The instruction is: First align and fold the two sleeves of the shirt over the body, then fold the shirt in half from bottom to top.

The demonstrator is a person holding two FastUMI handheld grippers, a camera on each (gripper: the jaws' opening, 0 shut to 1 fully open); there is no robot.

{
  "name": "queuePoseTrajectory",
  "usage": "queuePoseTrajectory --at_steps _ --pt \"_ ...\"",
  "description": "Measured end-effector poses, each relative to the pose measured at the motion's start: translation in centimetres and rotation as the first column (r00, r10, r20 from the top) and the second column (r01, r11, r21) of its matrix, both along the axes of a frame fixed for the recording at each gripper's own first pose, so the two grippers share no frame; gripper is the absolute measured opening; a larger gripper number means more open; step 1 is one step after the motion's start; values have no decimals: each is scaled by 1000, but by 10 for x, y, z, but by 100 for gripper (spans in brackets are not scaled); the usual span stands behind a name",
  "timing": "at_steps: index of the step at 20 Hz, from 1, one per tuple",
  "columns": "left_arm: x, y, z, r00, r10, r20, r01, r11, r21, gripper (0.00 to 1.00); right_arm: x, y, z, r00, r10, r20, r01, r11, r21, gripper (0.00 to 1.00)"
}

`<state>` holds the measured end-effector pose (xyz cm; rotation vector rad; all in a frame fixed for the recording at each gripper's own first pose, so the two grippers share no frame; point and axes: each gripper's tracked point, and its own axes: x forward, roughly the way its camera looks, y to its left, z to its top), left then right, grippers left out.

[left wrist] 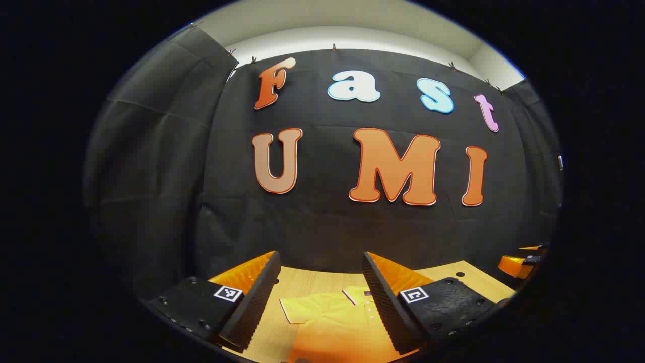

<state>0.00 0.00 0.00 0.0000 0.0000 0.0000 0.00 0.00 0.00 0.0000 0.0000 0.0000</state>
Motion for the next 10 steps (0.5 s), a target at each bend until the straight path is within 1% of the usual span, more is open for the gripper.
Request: queuePoseTrajectory --at_steps 1,2,5,8,10 --pt "1 0 -1 1000 -3 -4 3 1000 2 98 1 -3 2 1000 -21 4 21 1000 1 98" --pt "1 -1 -3 1000 -6 -6 6 1000 6 97 2 -5 4 1000 -25 5 25 1000 6 98" --pt "2 1 -3 1000 -7 -5 7 1000 10 97 3 -2 4 1000 -20 -5 20 999 25 97" --pt "4 0 -5 1000 -14 -5 14 1000 10 97 2 -8 4 999 -51 3 51 998 -32 97" --pt "5 -1 -6 1000 -22 -11 23 1000 15 97 0 -7 4 999 -47 -1 46 998 -41 98"
